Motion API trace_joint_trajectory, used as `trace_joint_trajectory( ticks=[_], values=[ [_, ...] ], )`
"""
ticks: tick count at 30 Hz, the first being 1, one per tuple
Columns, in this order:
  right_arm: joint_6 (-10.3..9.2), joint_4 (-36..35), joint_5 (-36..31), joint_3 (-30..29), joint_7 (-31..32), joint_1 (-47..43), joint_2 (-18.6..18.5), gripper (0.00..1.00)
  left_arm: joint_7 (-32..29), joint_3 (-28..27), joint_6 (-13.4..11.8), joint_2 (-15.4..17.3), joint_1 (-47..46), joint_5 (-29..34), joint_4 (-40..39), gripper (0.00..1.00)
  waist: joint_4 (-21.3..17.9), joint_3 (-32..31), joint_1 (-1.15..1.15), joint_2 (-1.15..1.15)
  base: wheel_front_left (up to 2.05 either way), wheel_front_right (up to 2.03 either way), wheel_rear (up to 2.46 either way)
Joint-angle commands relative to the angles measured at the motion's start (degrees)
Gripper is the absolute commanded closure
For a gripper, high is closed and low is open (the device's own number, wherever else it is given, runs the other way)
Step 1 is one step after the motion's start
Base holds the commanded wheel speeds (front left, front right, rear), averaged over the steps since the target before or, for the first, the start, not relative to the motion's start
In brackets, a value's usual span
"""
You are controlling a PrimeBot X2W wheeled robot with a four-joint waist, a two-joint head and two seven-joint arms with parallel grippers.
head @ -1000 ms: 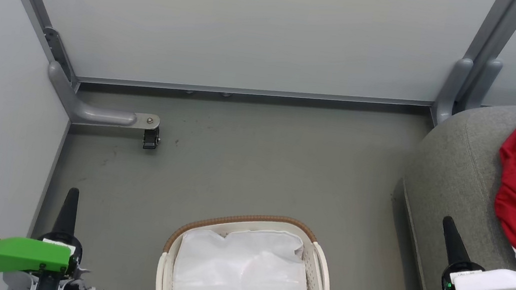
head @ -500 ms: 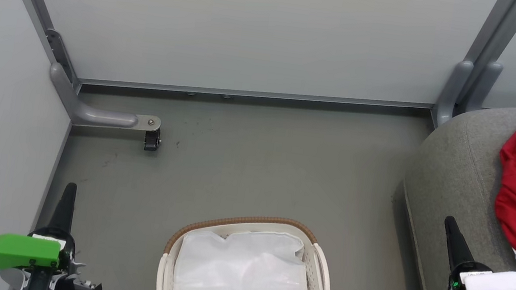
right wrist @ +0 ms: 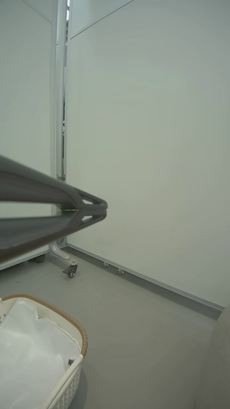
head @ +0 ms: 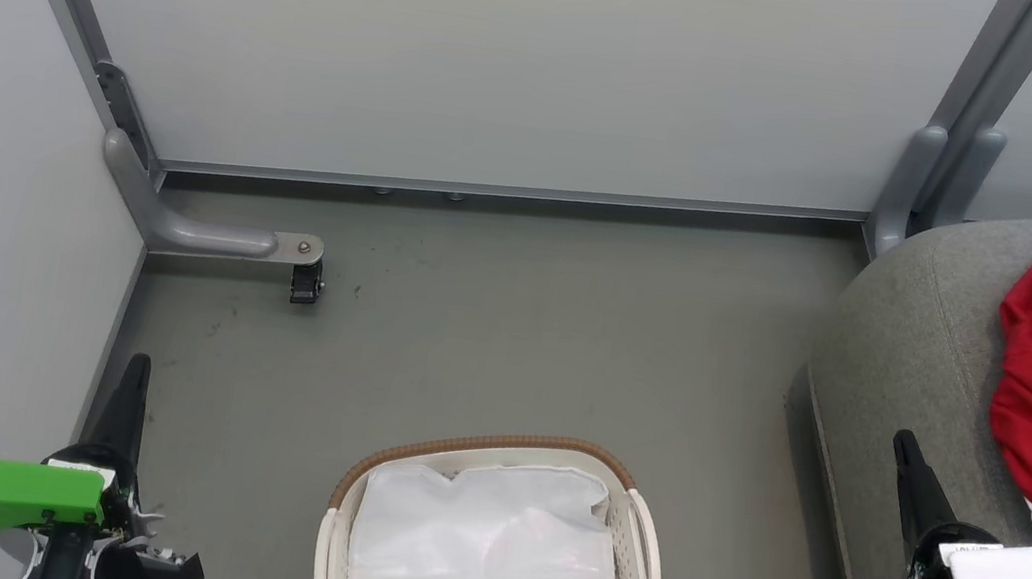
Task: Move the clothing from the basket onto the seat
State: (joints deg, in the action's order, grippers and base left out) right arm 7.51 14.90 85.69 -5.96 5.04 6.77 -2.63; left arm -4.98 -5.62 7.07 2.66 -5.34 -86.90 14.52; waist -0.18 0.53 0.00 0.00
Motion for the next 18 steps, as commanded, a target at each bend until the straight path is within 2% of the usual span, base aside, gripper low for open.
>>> trace_joint_trajectory(
  ticks=[1,14,18],
  values=[
    [-0.03,-0.49,1.32,-0.23,0.36,-0.51,-0.37,1.00,-0.38,-0.41,0.36,0.35,-0.94,-1.22,-0.38,1.00,0.02,-0.03,0.00,0.00,0.00,0.00,0.00],
    [-0.04,-1.08,6.95,-0.72,1.68,-0.88,-0.41,1.00,-1.75,-1.08,0.58,0.38,-1.29,-5.74,-0.59,1.00,0.18,-0.35,0.00,0.00,0.00,0.00,0.00],
    [-0.04,-1.06,6.81,-0.70,1.70,-0.88,-0.40,1.00,-1.79,-1.06,0.55,0.37,-1.17,-5.60,-0.54,1.00,0.18,-0.35,0.00,0.00,0.00,0.00,0.00]
  ],
)
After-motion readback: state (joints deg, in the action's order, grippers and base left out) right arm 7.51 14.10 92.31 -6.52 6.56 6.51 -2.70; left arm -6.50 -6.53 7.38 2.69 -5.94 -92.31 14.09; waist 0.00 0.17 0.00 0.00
